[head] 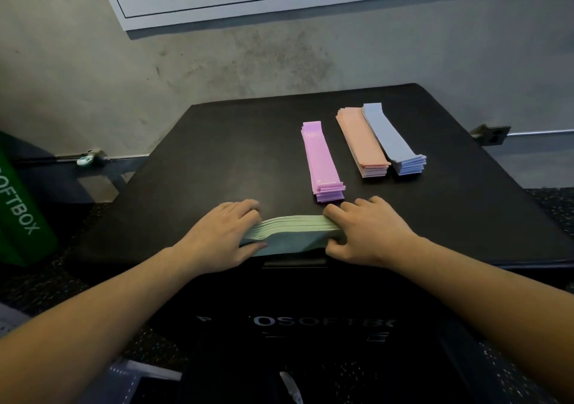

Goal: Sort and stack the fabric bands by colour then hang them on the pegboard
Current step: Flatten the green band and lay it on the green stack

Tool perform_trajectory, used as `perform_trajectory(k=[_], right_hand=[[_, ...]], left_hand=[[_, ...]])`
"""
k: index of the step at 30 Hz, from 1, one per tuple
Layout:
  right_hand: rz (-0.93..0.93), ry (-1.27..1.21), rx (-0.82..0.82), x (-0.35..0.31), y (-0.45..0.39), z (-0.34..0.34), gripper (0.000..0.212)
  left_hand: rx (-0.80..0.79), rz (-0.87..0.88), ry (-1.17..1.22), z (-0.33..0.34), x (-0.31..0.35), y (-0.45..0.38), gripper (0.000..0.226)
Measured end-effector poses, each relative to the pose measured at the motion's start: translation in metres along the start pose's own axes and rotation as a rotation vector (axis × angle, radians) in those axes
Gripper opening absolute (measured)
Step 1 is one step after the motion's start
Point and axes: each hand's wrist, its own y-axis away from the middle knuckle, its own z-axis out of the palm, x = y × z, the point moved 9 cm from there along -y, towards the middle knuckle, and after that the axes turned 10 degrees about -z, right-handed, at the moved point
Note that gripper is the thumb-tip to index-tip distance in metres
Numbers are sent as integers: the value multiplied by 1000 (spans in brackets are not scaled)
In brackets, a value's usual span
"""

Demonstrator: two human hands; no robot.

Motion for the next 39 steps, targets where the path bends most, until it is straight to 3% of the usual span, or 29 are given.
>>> perform_trajectory(k=[4,14,20,25,29,39], right_hand=[[-16,-14,10,-1,0,-1,56],[12,92,-39,10,-7,10,79],[-165,72,42,4,-1,6,49],[-147,41,-17,6,-1,9,42],[-115,-41,-117,5,-1,3,41],[-33,-123,239,-61,-22,-83,38]], left_hand=[[-150,-67,80,5,-2,-1,43],[-57,-72,-65,13,-6,-3,90],[3,61,-45,12,-2,1,44],[-114,-49,-14,9,-4,2,48],[-171,-153,64,3,-2,6,37],[95,-433,92,-114,-30,89,46]])
